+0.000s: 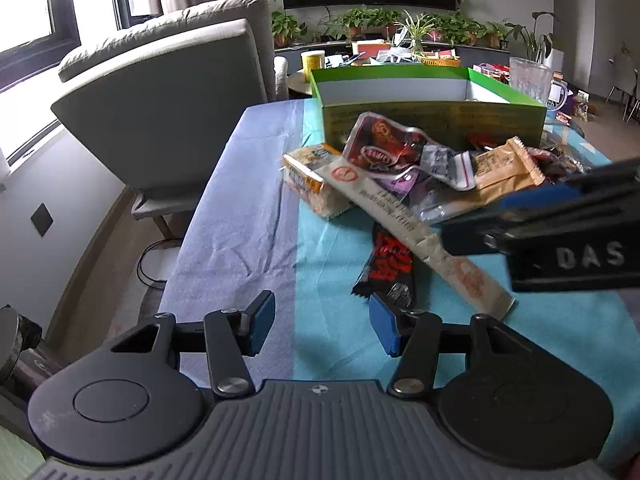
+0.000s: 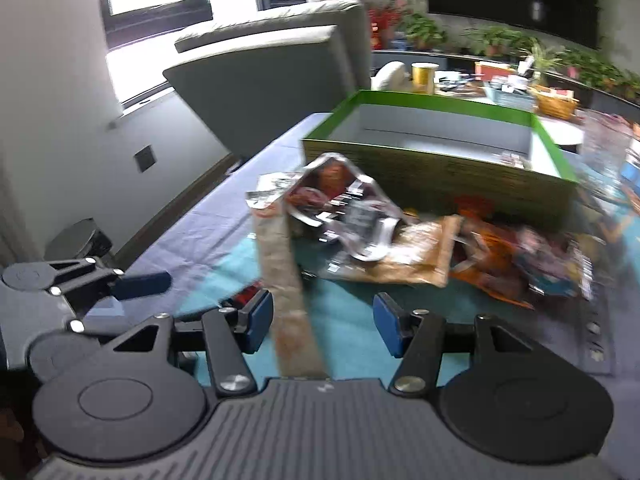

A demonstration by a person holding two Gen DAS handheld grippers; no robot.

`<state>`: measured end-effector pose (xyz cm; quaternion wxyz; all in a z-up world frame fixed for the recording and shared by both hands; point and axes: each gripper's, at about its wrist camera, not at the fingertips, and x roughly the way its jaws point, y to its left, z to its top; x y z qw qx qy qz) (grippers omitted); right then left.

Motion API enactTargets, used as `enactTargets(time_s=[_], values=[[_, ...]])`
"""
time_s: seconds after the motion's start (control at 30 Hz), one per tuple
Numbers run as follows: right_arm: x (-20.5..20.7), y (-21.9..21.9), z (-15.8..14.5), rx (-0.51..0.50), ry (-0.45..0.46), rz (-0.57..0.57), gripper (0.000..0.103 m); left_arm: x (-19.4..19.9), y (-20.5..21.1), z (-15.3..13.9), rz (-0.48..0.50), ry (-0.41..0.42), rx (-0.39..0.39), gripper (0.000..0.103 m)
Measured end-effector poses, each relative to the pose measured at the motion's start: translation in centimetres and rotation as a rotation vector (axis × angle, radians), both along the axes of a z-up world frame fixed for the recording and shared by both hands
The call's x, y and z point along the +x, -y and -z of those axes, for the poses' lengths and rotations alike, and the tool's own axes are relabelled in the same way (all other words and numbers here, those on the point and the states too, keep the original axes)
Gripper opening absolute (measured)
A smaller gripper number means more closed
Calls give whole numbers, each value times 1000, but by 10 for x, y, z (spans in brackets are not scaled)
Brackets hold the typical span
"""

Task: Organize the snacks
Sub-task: 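Grasp the long cream stick packet with the right gripper while the left grasps another red-black candy, then lift both held packets and carry them over the green box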

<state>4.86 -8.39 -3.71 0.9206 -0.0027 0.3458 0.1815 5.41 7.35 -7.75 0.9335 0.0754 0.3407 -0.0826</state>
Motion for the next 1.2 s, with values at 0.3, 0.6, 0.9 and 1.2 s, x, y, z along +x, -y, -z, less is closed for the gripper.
enactTargets(time_s=[0.3,0.6,0.9,1.2], values=[[20,-13,14,-10,-62,-46,51,3,-14,5,-8,-13,-41,50],[-3,18,-11,11,16,-25,26,6,16,-4,106,37,-40,51],[-22,39,-16,-6,31,11,25,34,41,9,102,13,0,53],[-22,33,18,-84,-73,-25,28,26,36,6,101,-3,-15,27]])
